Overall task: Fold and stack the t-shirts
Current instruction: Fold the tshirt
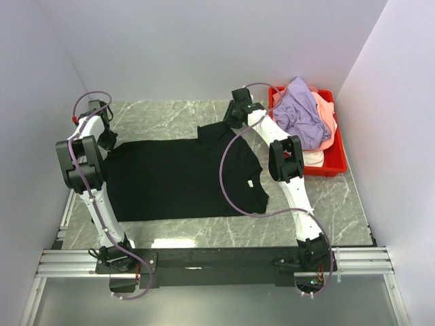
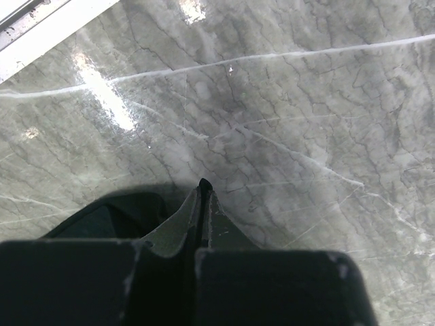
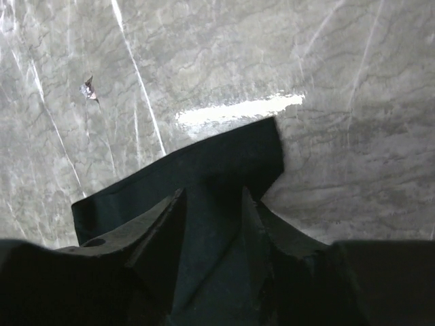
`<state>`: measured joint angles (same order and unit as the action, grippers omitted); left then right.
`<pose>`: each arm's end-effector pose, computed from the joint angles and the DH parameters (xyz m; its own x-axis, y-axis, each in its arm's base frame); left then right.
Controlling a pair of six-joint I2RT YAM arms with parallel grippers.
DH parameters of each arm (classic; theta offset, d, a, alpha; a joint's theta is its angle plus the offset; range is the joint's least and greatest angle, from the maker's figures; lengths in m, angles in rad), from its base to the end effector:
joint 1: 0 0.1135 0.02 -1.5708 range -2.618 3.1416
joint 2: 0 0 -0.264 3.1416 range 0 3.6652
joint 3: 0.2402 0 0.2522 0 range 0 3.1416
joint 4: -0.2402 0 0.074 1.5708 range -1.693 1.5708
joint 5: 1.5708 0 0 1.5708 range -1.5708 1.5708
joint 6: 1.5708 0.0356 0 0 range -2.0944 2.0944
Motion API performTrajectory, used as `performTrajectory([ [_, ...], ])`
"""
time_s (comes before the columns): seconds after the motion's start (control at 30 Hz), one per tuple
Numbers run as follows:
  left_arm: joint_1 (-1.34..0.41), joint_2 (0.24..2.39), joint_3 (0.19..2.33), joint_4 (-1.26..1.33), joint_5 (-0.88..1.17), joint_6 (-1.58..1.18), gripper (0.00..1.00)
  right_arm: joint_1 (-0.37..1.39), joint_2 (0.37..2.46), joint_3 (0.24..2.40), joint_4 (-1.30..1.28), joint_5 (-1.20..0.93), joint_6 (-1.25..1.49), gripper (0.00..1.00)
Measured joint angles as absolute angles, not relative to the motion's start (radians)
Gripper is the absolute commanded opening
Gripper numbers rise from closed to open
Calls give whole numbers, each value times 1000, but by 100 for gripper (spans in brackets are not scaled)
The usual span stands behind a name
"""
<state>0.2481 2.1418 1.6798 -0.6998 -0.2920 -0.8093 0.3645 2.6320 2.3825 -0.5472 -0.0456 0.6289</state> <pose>0.4353 0.1209 0.1810 -0.3632 -0.8071 -0.4656 -0.8826 0.4581 -0.1056 0.5406 0.2080 0.1616 -0.7672 0.3362 -0.5462 0.0810 0.8955 0.4376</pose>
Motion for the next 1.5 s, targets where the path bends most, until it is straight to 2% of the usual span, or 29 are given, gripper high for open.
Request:
performTrajectory([
  [0.13,248,2142,1680,-700,-292,-809,1,368,2639,2389,-552,-51,642,35],
  [0.17,248,2142,1680,-700,-292,-809,1,370,2640,2389,-552,-51,643,28],
  [0.33,248,2142,1681,-700,-289,-809,1,397,2641,2390,-568,-41,643,17],
  [0.4,248,2142,1683,-700,-289,-809,1,411,2641,2390,-578,-31,642,8],
  [0.43,248,2142,1683,-699,-289,-809,1,418,2641,2391,-582,-27,639,0],
  [0.87,248,2138,1682,-699,-284,-809,1,496,2579,2329,-579,150,511,0],
  [1.17,248,2033,1602,-671,-264,-809,1,550,2265,2049,-446,284,392,0],
  [1.5,248,1939,1475,-638,-252,-810,1,567,2115,1810,-343,287,333,0],
])
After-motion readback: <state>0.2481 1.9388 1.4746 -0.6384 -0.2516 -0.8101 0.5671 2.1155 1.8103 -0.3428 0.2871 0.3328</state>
